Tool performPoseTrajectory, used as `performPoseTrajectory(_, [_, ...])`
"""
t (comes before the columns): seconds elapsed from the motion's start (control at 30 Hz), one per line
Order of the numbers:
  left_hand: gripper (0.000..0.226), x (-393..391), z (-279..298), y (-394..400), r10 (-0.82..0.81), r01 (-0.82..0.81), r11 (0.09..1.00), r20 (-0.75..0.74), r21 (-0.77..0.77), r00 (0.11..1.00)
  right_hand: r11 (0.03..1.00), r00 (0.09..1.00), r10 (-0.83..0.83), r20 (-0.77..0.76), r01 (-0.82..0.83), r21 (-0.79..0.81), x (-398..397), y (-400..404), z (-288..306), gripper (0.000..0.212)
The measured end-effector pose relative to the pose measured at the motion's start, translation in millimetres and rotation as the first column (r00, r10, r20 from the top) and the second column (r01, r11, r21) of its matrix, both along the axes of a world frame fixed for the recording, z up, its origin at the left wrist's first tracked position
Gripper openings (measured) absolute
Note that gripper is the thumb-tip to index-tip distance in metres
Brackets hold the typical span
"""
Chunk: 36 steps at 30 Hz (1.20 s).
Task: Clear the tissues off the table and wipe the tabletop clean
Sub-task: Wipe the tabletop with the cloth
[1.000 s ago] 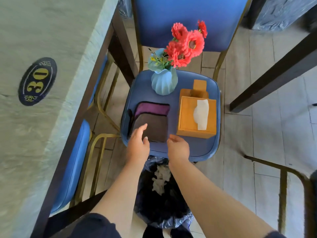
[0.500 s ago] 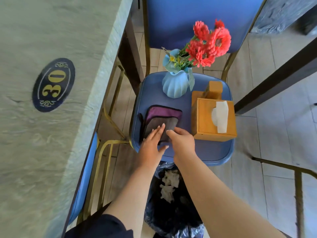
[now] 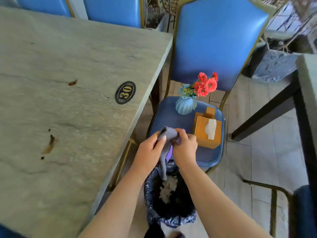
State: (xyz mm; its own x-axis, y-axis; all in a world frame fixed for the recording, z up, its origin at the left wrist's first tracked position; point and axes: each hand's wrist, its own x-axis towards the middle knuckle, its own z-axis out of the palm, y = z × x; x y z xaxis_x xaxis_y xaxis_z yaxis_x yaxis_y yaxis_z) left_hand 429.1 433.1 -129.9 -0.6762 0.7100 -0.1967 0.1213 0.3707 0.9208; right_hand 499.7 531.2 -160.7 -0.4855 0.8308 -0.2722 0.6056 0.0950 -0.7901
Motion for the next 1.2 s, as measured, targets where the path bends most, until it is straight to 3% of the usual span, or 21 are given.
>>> performPoseTrajectory(0.13, [0.016, 6.6, 48.2, -61.1, 0.14, -0.145, 0.988, 0.101, 0.043, 0.985, 0.98, 0.98, 0.166, -0.11, -0.152, 0.125, 8.8, -42.6, 50.9, 0.026])
performPoseTrajectory(0.23, [0.032, 4.4, 75.4, -107.2, 0.274, -0.289, 0.955, 0.168, 0.067, 0.947, 0.948, 0.923, 0.313, -0.224, -0.288, 0.135, 3.5, -72.6, 87.9, 0.018])
performPoseTrajectory(0.27, [0.036, 2.2, 81.7, -120.2, 0.307, -0.326, 0.942, 0.198, 0.076, 0.931, 0.935, 0.909, 0.353, -0.221, -0.333, 0.123, 1.6, -82.0, 98.6, 0.016])
performPoseTrajectory(0.37, [0.014, -9.9, 99.1, -160.7, 0.358, -0.401, 0.907, 0.271, 0.124, 0.894, 0.897, 0.872, 0.442, -0.209, -0.433, 0.089, -10.1, -112.1, 118.3, 0.012])
performPoseTrajectory(0.43, [0.014, -21.1, 103.8, -184.0, 0.387, -0.435, 0.893, 0.301, 0.112, 0.871, 0.883, 0.86, 0.468, -0.201, -0.464, 0.071, -22.7, -131.0, 121.9, 0.012])
performPoseTrajectory(0.57, [0.013, -56.9, 84.9, -232.2, 0.428, -0.43, 0.903, 0.124, -0.018, 0.895, 0.859, 0.856, 0.511, -0.076, -0.506, 0.076, -59.6, -169.6, 105.4, 0.023])
performPoseTrajectory(0.67, [0.025, -85.1, 63.0, -261.7, 0.418, -0.417, 0.897, -0.027, -0.143, 0.908, 0.856, 0.865, 0.498, 0.056, -0.501, 0.129, -92.4, -195.6, 85.1, 0.026])
performPoseTrajectory(0.8, [0.032, -111.3, 45.8, -283.8, 0.369, -0.399, 0.884, -0.162, -0.244, 0.915, 0.735, 0.86, 0.362, 0.358, -0.5, 0.458, -109.7, -225.0, 74.1, 0.04])
performPoseTrajectory(0.9, [0.036, -127.3, 40.8, -285.9, 0.408, -0.517, 0.814, -0.373, -0.266, 0.833, 0.654, 0.902, 0.258, 0.346, -0.427, 0.625, -98.7, -258.8, 63.8, 0.042])
performPoseTrajectory(0.97, [0.048, -138.0, 38.3, -282.8, 0.433, -0.612, 0.718, -0.476, -0.332, 0.766, 0.633, 0.843, 0.325, 0.429, -0.531, 0.563, -89.5, -283.8, 49.9, 0.048])
performPoseTrajectory(1.07, [0.07, -156.0, 27.5, -283.3, 0.485, -0.646, 0.574, -0.427, -0.503, 0.763, 0.609, 0.724, 0.392, 0.567, -0.666, 0.43, -93.4, -296.1, 39.0, 0.059])
performPoseTrajectory(1.2, [0.077, -161.0, 12.8, -282.2, 0.452, -0.612, 0.503, -0.418, -0.611, 0.788, 0.573, 0.674, 0.4, 0.621, -0.713, 0.404, -128.4, -265.1, 39.3, 0.059])
